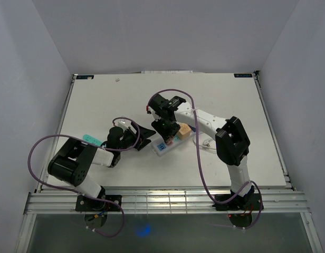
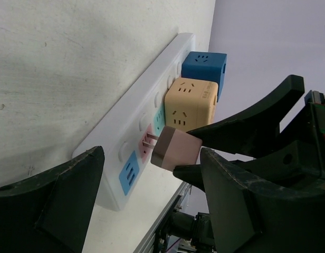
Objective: Insert the plug
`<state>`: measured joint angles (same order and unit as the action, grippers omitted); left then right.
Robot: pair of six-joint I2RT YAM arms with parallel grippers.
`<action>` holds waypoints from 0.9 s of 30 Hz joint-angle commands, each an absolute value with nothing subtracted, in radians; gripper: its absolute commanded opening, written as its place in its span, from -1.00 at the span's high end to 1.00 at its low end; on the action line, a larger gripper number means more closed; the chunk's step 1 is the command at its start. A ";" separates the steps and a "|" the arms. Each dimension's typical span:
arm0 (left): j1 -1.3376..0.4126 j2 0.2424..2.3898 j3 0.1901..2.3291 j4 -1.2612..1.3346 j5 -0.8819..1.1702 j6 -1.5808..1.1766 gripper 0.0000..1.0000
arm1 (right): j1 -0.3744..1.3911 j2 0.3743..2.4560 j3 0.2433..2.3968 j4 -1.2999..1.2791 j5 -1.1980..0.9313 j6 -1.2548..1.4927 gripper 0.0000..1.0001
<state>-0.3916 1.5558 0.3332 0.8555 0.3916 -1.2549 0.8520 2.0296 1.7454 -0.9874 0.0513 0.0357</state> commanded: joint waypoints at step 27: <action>-0.449 1.641 0.313 1.011 0.359 -1.287 -0.51 | 0.848 2.140 1.741 -0.881 0.080 0.031 0.85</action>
<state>-0.4335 1.6463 0.3077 1.0180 0.3416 -1.2907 0.8520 2.0811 1.8069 -0.9855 0.0616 0.0448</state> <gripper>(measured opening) 0.762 0.503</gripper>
